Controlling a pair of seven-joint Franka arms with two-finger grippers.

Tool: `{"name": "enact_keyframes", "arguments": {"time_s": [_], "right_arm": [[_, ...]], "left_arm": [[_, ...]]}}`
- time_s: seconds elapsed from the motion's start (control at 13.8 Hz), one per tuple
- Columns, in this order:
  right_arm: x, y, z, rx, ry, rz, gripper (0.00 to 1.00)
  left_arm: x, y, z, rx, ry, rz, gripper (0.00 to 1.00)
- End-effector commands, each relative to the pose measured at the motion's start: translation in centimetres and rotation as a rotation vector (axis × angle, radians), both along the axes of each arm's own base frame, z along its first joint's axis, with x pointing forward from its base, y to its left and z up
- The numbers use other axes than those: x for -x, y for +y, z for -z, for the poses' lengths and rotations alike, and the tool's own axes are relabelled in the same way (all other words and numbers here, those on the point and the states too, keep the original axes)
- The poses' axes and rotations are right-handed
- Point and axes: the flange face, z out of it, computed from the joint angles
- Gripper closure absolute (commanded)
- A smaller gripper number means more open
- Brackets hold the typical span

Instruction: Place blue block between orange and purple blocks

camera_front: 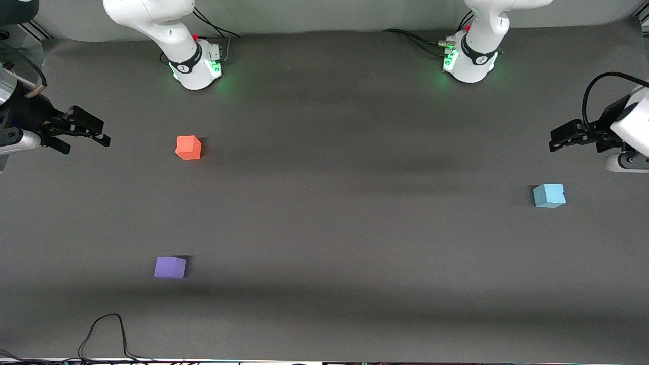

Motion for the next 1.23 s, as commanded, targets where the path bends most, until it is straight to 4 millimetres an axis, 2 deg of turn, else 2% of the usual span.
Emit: {"name": "enact_keyframes", "arguments": {"time_s": [0.0,0.29,0.51,0.94,1.02,1.16], "right_arm": [[-0.2,0.2,0.3,0.011,-0.008,-0.011,0.0],[-0.2,0.3,0.5,0.011,-0.005,-0.013,0.0],[-0.3,0.2,0.4,0.011,-0.006,-0.011,0.0],[-0.3,0.3,0.6,0.012,-0.002,-0.013,0.0],[-0.4,0.4,0.8,0.014,0.0,-0.014,0.0],[-0.6,0.4,1.0,0.015,0.003,-0.014,0.0]], "left_arm": [[0.0,0.2,-0.4,0.0,-0.002,0.014,0.0],[-0.2,0.1,-0.4,-0.005,-0.011,0.017,0.0],[-0.1,1.1,-0.2,-0.007,-0.007,0.055,0.0],[1.5,11.6,0.9,-0.015,0.019,0.088,0.0],[2.2,12.8,1.2,-0.031,0.016,0.109,0.0],[5.3,15.7,2.4,-0.057,-0.017,0.111,0.0]]}}
